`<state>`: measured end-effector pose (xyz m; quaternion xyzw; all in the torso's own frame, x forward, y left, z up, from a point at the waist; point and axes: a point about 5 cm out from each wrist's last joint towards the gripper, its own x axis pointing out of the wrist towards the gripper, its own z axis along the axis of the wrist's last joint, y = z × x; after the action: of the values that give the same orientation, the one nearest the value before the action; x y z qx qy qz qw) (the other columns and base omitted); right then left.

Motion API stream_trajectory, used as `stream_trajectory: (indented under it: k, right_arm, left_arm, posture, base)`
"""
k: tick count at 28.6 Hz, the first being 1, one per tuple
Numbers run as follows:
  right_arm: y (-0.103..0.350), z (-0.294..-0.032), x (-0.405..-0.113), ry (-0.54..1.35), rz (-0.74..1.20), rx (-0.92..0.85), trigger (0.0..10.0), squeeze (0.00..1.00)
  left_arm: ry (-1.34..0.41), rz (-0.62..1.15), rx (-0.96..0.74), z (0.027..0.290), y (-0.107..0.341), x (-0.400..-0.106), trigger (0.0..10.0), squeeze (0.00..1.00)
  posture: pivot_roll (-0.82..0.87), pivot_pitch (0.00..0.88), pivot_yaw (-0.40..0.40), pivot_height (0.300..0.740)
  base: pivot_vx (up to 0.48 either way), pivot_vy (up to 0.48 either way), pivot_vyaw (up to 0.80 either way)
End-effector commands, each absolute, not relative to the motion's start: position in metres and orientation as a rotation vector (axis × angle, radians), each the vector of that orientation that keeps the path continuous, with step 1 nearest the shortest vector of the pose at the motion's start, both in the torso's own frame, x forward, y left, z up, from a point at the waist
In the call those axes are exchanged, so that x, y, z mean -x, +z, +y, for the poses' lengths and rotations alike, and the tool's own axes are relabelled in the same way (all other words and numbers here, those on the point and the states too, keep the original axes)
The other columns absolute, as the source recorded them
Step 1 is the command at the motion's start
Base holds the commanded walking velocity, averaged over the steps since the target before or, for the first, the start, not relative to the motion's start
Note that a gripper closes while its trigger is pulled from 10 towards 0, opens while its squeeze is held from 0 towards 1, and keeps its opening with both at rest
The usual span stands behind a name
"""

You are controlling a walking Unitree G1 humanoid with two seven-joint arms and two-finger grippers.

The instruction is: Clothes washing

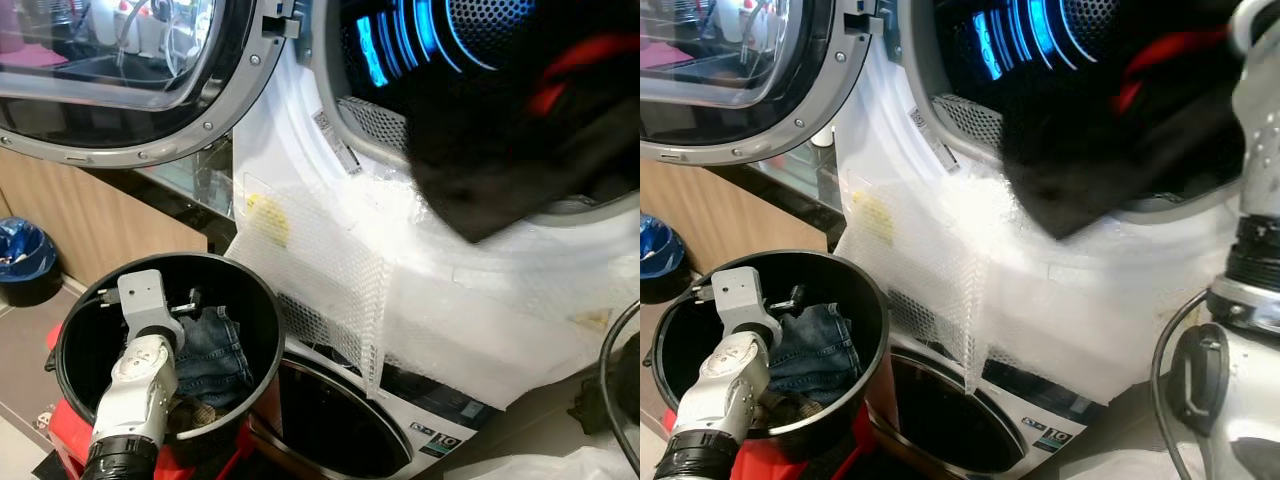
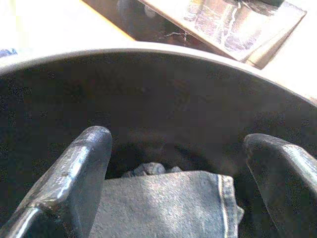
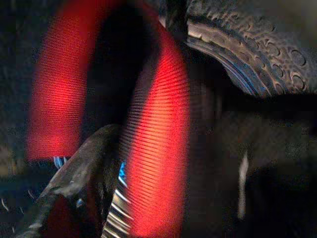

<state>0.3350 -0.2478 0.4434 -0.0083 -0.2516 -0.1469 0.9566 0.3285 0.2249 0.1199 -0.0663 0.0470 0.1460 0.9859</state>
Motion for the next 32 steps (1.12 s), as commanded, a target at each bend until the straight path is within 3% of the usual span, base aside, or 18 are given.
stream_trajectory:
  k: [1, 2, 6, 10, 19, 28, 32]
  right_arm:
    - [0.413, -0.249, -0.346, -0.234, -0.364, 0.029, 10.0, 0.0]
    - [0.413, -0.249, -0.346, -0.234, -0.364, 0.029, 10.0, 0.0]
    - [0.385, -0.213, -0.356, 0.063, -0.289, -0.043, 10.0, 0.0]
    - [0.378, -0.195, -0.354, 0.171, -0.272, -0.025, 10.0, 0.0]
    - [0.384, -0.187, -0.342, 0.353, -0.293, -0.141, 10.0, 0.0]
    - [0.399, -0.182, -0.295, 0.785, -0.429, -0.243, 10.0, 0.0]
    - [0.391, -0.16, -0.257, 1.116, -0.444, -0.181, 10.0, 0.0]
  left_arm:
    - [0.259, 0.09, 0.128, 0.217, 0.121, -0.328, 10.0, 0.0]
    - [0.259, 0.09, 0.128, 0.217, 0.121, -0.328, 10.0, 0.0]
    - [0.177, 0.078, 0.116, 0.206, 0.125, -0.329, 10.0, 0.0]
    - [0.122, 0.068, 0.119, 0.197, 0.128, -0.331, 10.0, 0.0]
    - [-0.133, 0.012, 0.096, 0.171, 0.145, -0.328, 10.0, 0.0]
    - [-0.145, 0.03, 0.082, 0.174, 0.145, -0.325, 10.0, 0.0]
    - [-0.169, 0.031, 0.085, 0.171, 0.146, -0.326, 10.0, 0.0]
  posture:
    - [-0.1, 0.062, -0.218, 0.74]
    - [-0.1, 0.062, -0.218, 0.74]
    - [-0.11, 0.066, -0.208, 0.74]
    - [-0.1, 0.065, -0.205, 0.74]
    - [-0.09, 0.056, -0.199, 0.74]
    - [-0.11, 0.051, -0.189, 0.74]
    - [-0.12, 0.052, -0.184, 0.74]
  base:
    - [0.0, 0.0, 0.0]
    - [0.0, 0.0, 0.0]
    - [0.0, 0.0, 0.0]
    - [0.0, 0.0, 0.0]
    - [0.0, 0.0, 0.0]
    - [0.0, 0.0, 0.0]
    - [0.0, 0.0, 0.0]
